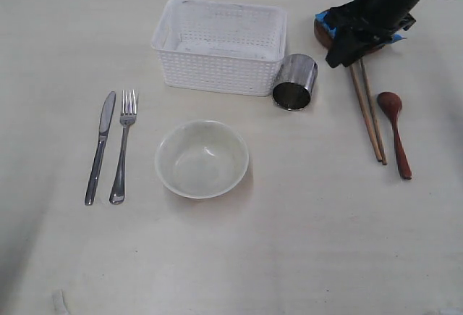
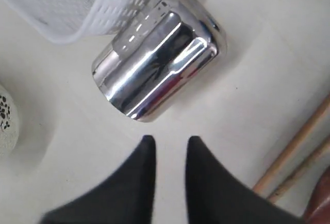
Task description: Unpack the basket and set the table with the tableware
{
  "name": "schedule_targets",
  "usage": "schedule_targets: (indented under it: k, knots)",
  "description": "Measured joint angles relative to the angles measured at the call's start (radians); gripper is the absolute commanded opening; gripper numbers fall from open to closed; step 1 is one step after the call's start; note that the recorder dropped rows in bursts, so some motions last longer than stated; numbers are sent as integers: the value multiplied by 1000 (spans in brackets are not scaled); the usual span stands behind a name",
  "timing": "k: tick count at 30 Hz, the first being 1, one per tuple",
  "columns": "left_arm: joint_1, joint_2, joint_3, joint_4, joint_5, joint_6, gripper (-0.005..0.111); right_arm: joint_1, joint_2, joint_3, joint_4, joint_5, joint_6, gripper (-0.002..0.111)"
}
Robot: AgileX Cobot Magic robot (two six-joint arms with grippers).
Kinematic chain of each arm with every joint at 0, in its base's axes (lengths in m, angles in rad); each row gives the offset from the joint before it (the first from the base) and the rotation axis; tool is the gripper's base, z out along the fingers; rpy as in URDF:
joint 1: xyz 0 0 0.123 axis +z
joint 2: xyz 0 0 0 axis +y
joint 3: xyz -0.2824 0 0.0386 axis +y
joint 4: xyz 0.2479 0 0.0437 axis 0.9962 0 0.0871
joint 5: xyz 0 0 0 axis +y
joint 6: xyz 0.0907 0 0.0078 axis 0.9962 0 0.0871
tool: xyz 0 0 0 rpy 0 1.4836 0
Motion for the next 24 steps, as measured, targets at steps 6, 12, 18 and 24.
schedule_targets:
  k: [6,12,18,24]
  knots:
    - [0,0,0,0,0,0,0,7,-44,34,67,-2,-2,-1]
    - [0,0,0,0,0,0,0,174,-429,511,0,-559,-128,-1]
    - [0,0,0,0,0,0,0,373,-576,786,-123,-895,-228,-1]
    - [0,0,0,0,0,0,0,442,-557,874,-319,-978,-240,0]
